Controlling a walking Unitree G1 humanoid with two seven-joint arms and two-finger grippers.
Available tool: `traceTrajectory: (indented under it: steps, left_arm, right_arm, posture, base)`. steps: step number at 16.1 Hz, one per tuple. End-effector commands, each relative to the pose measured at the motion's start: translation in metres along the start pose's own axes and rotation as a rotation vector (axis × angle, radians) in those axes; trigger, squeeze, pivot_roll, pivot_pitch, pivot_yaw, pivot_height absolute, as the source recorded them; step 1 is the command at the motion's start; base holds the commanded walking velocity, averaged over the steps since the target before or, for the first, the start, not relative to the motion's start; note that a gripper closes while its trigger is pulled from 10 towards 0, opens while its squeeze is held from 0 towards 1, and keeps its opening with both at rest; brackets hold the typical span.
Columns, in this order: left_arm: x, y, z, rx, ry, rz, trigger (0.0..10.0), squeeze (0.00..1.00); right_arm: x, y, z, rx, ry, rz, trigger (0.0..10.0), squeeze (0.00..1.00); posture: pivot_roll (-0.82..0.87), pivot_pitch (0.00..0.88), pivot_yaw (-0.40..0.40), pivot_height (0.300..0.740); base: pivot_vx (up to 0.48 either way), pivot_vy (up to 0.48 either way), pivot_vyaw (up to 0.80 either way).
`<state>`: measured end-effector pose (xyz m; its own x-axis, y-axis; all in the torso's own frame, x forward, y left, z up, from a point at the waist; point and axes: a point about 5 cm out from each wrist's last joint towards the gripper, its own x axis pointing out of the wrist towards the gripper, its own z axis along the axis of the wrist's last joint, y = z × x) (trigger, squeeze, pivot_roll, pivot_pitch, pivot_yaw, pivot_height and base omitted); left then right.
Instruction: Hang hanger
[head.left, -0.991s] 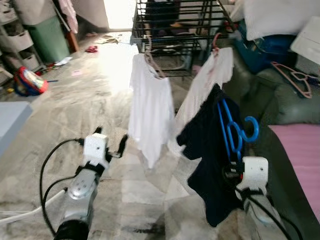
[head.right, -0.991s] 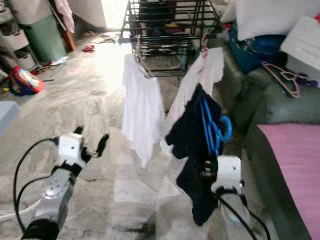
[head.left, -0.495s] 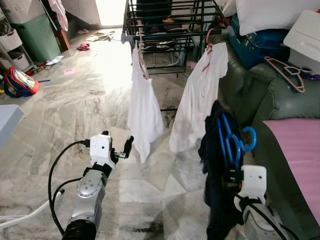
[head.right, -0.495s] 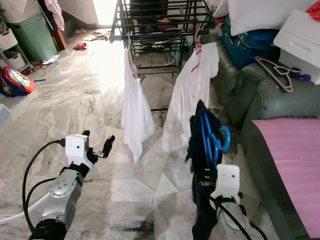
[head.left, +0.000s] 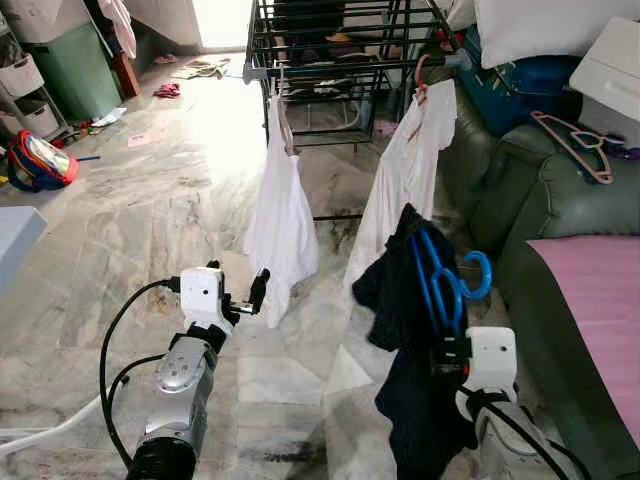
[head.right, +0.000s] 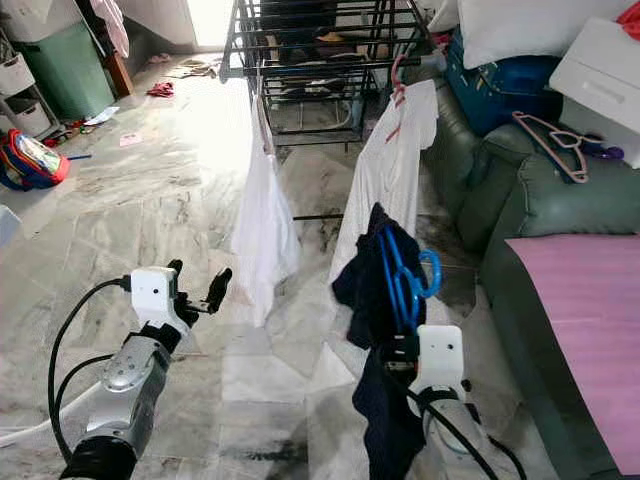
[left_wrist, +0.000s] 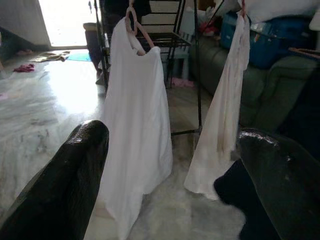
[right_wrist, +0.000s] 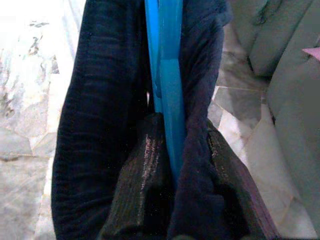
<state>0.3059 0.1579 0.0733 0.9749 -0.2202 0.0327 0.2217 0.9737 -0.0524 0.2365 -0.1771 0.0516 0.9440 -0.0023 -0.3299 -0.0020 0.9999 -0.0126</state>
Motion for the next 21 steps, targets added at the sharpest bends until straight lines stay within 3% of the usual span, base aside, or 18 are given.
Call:
traceTrajectory:
  steps: [1,14,17,21]
  left_arm:
    - [0.001,-0.003,0.002,-0.002,-0.003,-0.018,10.0,0.00]
    - [0.004,-0.010,0.000,-0.021,0.021,-0.083,10.0,0.00]
    - [0.006,-0.015,-0.002,-0.016,0.031,-0.114,10.0,0.00]
    - [0.009,-0.021,-0.001,-0.024,0.028,-0.124,10.0,0.00]
  right_arm:
    - [0.000,0.002,0.012,-0.003,-0.048,0.007,10.0,0.00]
    - [0.003,0.004,0.015,0.012,-0.057,-0.008,10.0,0.00]
    - [0.006,-0.008,0.023,-0.004,-0.093,-0.103,10.0,0.00]
    - [0.007,-0.010,0.029,-0.024,-0.116,-0.102,10.0,0.00]
  posture:
    - [0.00,0.094,0.039,0.740]
    - [-0.01,0.055,0.050,0.740]
    - [-0.02,0.047,0.056,0.740]
    - [-0.03,0.059,0.059,0.740]
  base:
    - [0.000,0.277,0.00]
    - [0.297,0.348,0.00]
    - [0.324,0.355,0.00]
    - [0.335,0.344,0.00]
